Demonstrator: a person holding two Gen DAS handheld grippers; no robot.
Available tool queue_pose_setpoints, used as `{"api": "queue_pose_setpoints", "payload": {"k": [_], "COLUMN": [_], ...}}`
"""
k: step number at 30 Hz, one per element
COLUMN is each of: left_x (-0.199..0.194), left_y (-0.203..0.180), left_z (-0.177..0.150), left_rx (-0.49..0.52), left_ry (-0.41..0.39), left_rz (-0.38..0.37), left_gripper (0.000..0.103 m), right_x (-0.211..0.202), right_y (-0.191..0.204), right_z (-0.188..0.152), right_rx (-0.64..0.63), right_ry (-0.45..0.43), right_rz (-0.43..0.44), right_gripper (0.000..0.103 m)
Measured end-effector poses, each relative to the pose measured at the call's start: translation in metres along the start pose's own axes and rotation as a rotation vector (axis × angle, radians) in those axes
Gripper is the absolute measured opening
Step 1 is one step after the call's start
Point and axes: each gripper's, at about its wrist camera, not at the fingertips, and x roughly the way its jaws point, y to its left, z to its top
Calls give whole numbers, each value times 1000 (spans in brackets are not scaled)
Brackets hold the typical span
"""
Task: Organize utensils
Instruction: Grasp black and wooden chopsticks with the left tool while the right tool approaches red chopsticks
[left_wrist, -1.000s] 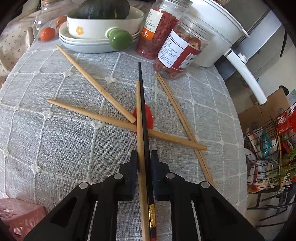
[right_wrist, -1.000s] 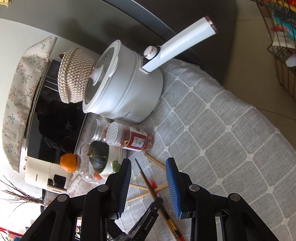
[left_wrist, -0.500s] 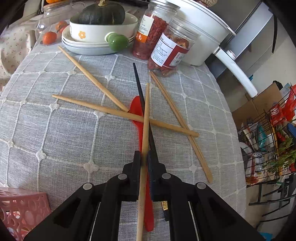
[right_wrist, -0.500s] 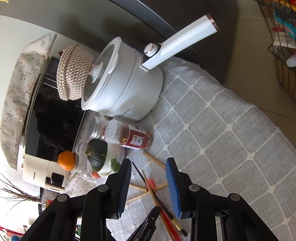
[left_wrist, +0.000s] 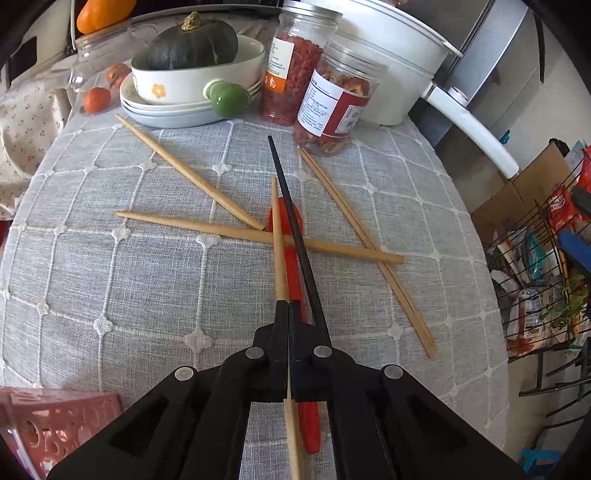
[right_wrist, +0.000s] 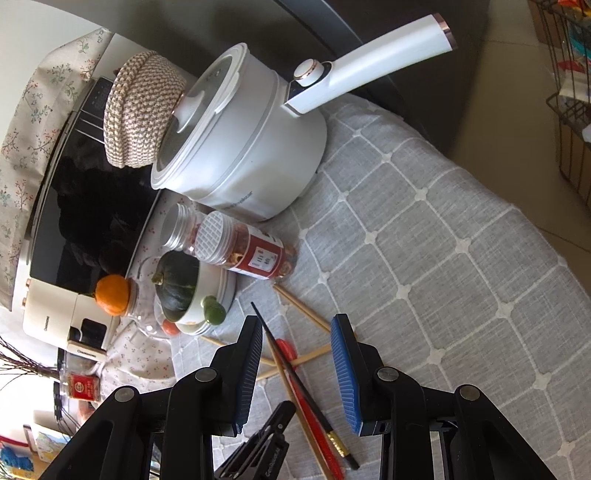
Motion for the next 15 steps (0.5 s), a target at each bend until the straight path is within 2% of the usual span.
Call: {"api": "queue_pose_setpoints", "payload": {"k": [3,6,11,13,15], "left_x": [-16,-14,0,6,13], "left_y": [-5,0,-5,0,5], "left_z": [-8,-4,7,10,11], "left_rx": [51,17,34,0,-24], "left_ry": [-40,-7,9,28,46], "left_rz": [0,19,63,104,111], "left_gripper": [0,0,1,1,2], "right_x": [20,41,54,53,50], "right_y": [0,-4,-3,1,2], "right_z": [0,-4,-14,-15,-12], "right_rx": [-28,-26,-10,-19,-22], "right_ry": [59,122,155,152,137], "right_rz": [-28,-58,-49,-46,-50], "right_gripper": [35,35,35,35,35]}}
